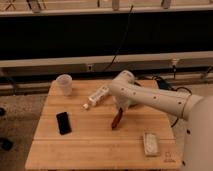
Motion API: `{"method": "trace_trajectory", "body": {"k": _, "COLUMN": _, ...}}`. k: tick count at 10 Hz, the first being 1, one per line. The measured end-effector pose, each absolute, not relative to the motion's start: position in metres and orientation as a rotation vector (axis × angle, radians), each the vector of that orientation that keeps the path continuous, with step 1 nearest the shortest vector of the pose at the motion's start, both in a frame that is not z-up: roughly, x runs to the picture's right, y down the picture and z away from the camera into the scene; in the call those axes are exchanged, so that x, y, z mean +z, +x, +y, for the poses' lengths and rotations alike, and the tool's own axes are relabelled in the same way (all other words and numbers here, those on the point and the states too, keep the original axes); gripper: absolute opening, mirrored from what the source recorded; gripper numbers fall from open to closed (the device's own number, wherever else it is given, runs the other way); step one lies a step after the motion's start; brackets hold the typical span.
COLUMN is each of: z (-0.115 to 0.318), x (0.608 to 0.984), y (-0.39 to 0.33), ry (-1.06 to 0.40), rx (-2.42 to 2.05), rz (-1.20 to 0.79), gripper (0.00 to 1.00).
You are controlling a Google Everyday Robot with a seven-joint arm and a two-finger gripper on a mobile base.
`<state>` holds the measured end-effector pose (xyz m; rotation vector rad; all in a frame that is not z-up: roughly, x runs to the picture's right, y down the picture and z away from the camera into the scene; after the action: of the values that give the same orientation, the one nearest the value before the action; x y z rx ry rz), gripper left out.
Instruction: Drag the pepper across the table
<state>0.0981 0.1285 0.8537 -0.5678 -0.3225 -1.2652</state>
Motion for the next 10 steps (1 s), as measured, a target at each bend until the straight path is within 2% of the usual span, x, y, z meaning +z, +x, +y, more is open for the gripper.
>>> {"method": "trace_trajectory", "body": {"k": 10, "z": 0.12, "x": 0.848, "y": 0.03, "ry": -0.548, "rx": -1.436, "rz": -0.312, "gripper": 0.0}}
